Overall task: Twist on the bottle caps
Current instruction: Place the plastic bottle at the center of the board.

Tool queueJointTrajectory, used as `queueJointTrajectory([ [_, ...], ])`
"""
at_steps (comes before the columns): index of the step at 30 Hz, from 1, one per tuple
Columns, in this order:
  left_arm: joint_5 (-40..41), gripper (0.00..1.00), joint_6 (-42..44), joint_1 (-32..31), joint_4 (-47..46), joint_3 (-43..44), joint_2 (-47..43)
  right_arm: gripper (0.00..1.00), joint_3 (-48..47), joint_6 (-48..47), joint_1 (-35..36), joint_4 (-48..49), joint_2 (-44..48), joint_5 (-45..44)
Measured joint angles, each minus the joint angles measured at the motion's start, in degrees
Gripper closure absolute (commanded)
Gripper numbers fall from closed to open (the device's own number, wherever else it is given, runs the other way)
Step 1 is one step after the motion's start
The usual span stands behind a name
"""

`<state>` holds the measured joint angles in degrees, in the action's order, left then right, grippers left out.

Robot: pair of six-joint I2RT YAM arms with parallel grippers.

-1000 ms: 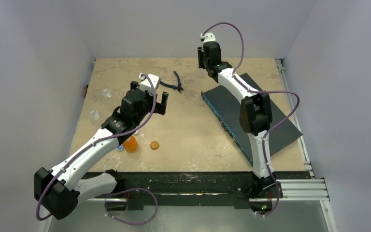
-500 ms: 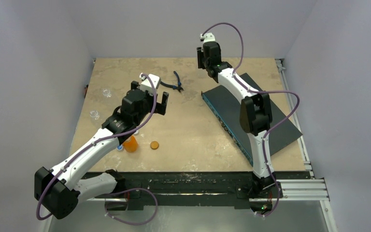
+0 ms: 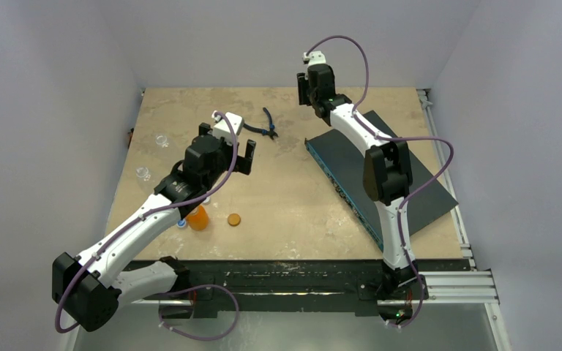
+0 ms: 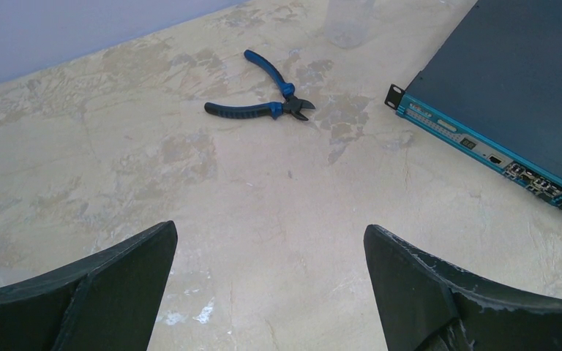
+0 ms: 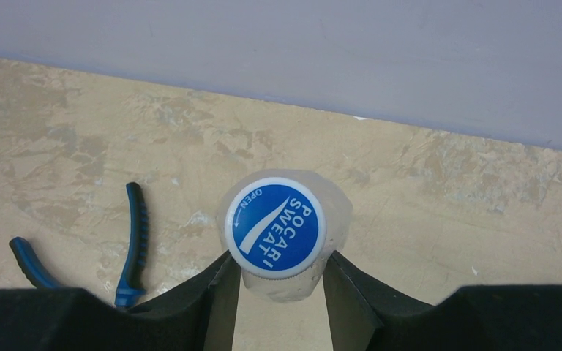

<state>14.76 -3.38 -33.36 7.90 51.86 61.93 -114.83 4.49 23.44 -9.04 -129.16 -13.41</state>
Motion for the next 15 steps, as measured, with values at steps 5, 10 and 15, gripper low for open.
queueJointTrajectory([
  [5, 0.0, 0.0, 0.0, 0.0, 0.0, 0.0, 0.0, 0.4, 0.0, 0.1, 0.0, 0.0, 0.0, 0.5],
  [10, 0.0, 0.0, 0.0, 0.0, 0.1, 0.0, 0.2, 0.27, 0.0, 0.3, 0.0, 0.0, 0.0, 0.8],
  [15, -0.2, 0.0, 0.0, 0.0, 0.2, 0.0, 0.4, 0.19, 0.3, 0.4, 0.0, 0.1, 0.0, 0.9],
])
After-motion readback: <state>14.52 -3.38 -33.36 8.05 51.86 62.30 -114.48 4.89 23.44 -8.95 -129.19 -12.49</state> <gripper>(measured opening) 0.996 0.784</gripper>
